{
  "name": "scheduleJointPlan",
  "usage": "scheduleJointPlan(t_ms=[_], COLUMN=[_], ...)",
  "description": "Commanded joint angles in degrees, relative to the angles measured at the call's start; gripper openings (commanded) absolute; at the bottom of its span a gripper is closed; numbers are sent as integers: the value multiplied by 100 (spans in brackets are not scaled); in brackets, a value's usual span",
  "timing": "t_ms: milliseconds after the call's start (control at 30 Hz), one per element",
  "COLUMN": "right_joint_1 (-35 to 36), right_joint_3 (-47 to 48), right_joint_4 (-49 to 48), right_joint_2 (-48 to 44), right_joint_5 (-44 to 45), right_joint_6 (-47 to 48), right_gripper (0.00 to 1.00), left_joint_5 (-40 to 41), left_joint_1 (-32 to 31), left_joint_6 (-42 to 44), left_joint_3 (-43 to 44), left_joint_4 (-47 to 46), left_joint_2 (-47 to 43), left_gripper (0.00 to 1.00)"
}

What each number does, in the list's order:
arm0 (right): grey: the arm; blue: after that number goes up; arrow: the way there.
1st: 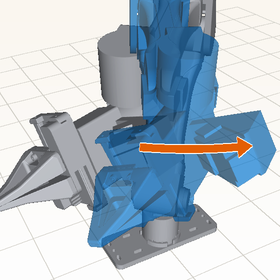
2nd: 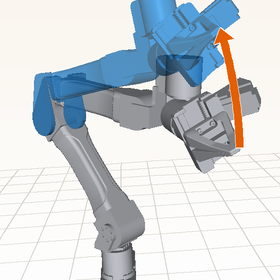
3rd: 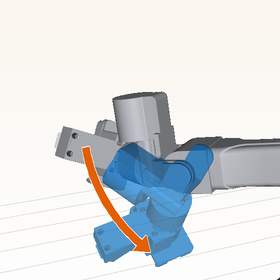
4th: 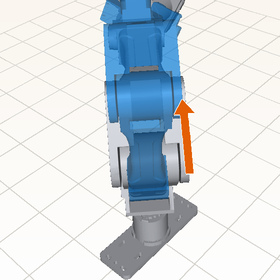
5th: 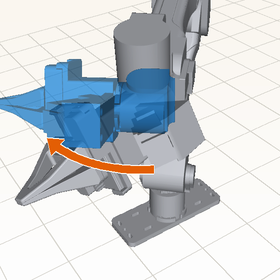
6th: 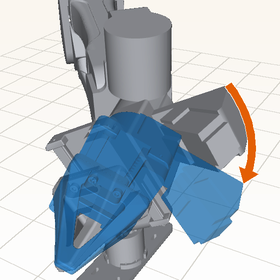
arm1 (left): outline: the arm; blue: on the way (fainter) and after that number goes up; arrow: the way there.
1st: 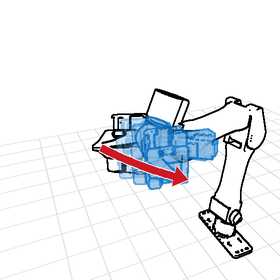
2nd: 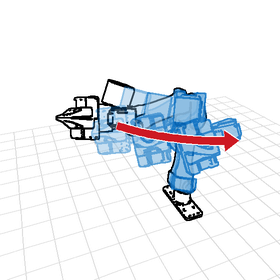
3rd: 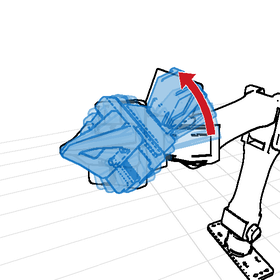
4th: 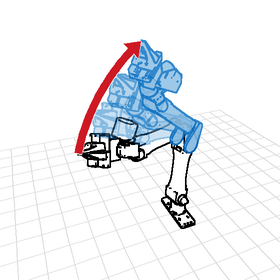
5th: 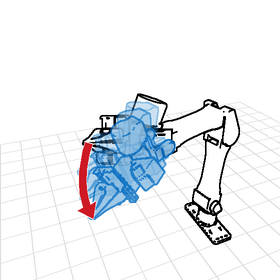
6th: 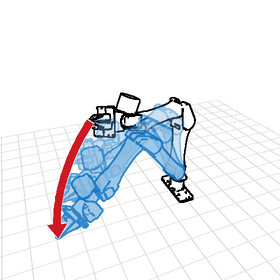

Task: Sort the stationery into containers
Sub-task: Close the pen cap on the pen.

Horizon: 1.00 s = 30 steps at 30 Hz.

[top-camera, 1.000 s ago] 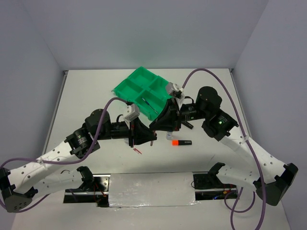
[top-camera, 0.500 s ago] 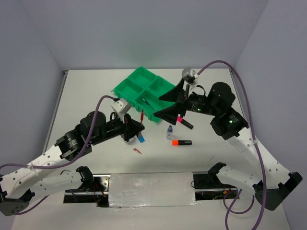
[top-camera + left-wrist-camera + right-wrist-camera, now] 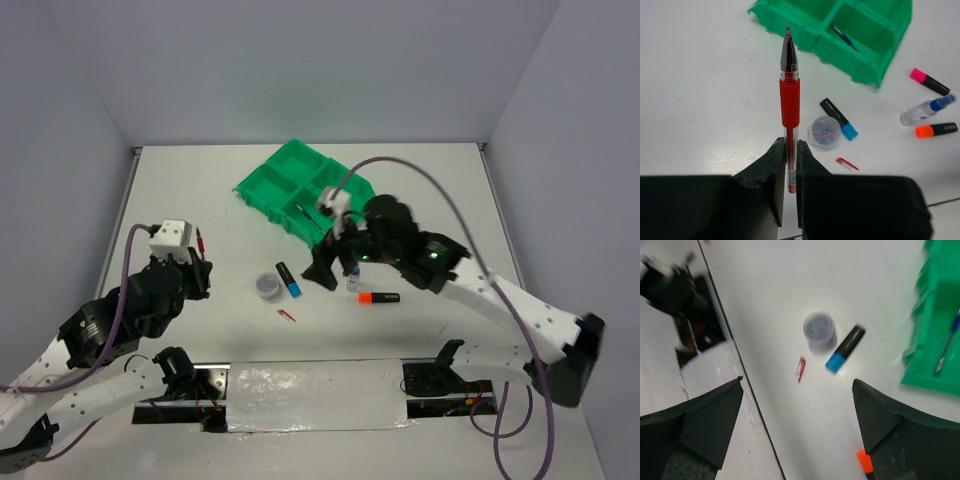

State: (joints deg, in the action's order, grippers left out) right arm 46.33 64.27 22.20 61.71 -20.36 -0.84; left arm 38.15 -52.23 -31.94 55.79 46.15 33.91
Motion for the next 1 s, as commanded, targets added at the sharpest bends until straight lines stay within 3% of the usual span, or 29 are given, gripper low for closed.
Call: scheduleJointPlan(t_ms=[0, 133, 200, 267, 433, 667, 967], right_joint_1=[831, 966, 1106, 1247, 1703, 2020, 2073], right_joint_3=[121, -222, -196, 66, 726, 1342, 1396], right_joint_4=[857, 243, 32, 91, 443, 646, 690], right_joint_2=[795, 1509, 2060, 2475, 3617, 4489, 4867], right_joint_5=[1165, 1026, 1008, 1287, 2009, 2369, 2572], right_joint_6=[480, 199, -72, -249, -504, -566, -619], right_gripper=[97, 93, 85, 75, 65, 60, 54], left_joint_5=[729, 913, 826, 747, 685, 659, 457], left_joint_1=[11, 81, 99, 116, 177, 292, 353], left_joint_6=[-234, -338, -339, -269, -233, -198, -67], left_joint_3=[-243, -288, -297, -332, -314, -402, -402], left_joint_4=[97, 130, 157, 52, 52, -62, -150], left_joint_2=[-428, -552, -526, -500, -447, -991, -807], left_gripper=[0, 0, 0, 0, 0, 0, 0])
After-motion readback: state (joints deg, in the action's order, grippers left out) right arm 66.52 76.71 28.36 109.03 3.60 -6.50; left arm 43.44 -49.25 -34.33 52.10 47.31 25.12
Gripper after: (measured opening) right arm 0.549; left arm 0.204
